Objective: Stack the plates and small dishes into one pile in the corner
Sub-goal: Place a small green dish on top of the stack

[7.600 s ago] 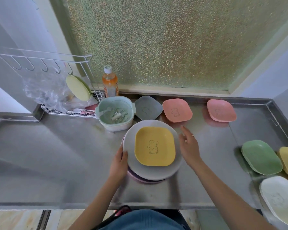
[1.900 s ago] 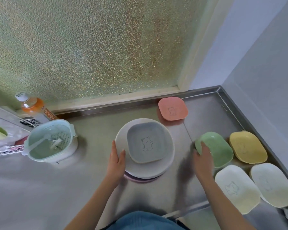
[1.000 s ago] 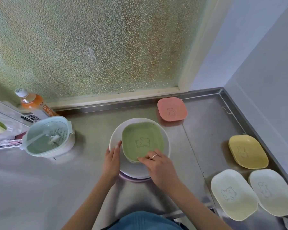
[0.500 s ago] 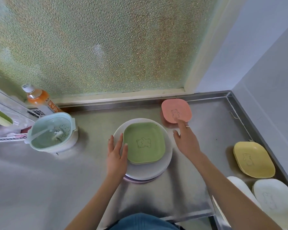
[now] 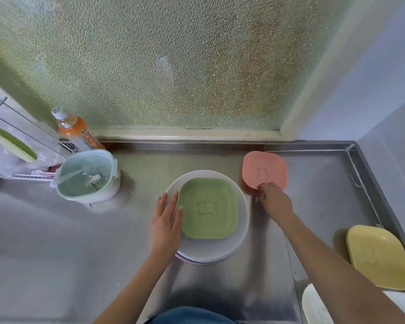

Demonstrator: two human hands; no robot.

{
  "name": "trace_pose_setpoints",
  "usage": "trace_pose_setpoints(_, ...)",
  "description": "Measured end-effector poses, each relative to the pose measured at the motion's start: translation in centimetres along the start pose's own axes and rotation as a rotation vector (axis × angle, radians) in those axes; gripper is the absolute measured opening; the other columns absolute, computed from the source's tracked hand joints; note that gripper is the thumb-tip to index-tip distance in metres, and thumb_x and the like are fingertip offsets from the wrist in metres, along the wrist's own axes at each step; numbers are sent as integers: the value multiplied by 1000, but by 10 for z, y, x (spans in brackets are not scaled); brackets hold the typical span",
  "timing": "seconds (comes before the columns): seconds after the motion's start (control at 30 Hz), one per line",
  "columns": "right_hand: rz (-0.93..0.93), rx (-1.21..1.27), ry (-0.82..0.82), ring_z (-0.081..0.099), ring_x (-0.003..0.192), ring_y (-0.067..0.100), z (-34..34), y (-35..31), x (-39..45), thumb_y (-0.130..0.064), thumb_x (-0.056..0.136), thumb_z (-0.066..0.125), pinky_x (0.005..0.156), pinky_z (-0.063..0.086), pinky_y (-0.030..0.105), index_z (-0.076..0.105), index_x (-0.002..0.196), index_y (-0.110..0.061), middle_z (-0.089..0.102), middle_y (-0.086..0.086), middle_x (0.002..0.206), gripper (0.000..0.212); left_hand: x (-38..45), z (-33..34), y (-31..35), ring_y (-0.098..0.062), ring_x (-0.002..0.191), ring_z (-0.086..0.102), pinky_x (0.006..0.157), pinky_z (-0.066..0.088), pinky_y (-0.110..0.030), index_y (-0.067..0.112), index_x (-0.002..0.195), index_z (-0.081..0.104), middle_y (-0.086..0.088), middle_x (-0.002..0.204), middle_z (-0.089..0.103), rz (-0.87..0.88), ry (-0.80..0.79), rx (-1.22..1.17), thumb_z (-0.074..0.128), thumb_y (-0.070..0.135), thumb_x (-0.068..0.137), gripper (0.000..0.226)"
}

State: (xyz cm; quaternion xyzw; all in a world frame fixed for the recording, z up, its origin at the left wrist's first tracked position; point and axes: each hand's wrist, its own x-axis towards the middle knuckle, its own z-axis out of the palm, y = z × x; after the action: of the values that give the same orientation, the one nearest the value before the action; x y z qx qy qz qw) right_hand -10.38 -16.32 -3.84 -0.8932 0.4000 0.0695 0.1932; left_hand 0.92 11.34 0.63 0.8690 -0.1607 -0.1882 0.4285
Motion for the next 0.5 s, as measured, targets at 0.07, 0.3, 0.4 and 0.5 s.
trace_pose_setpoints(0.07, 6, -44, 57, 58, 97, 32, 2, 1, -6, -19, 90, 46, 75, 44, 35, 61, 107, -16, 59, 9, 110, 23, 0, 2, 0, -14, 146, 15, 115, 12, -28, 34, 141, 36, 1, 157, 22, -2, 12, -5, 41, 28, 98, 43)
trace_pose_setpoints(0.3, -56, 130, 472, 61, 90, 33, -23, -22, -36, -13, 91, 53, 64, 46, 35, 68, 98, -12, 66, 9, 101, 16, 1, 4, -2, -11, 146, 13, 117, 12, -28, 30, 140, 39, 4, 155, 27, -11, 21, -24, 41, 28, 98, 42)
trace_pose_setpoints(0.4, -148, 255, 654, 60, 77, 20, -39, -47, -70, -15, 86, 62, 58, 36, 23, 71, 91, -16, 68, 1, 90, 10, 0, 5, -2, -10, 146, 11, 113, 9, -23, 24, 141, 40, 5, 154, 30, -9, 24, -32, 39, 28, 99, 42)
trace_pose_setpoints(0.5, -283, 256, 825, 54, 70, 10, -41, -73, -111, -14, 81, 65, 54, 36, 18, 74, 86, -17, 69, -4, 83, 11, 0, 4, -4, -10, 146, 9, 112, 7, -21, 24, 142, 38, 5, 154, 28, -2, -4, -32, 35, 29, 100, 43)
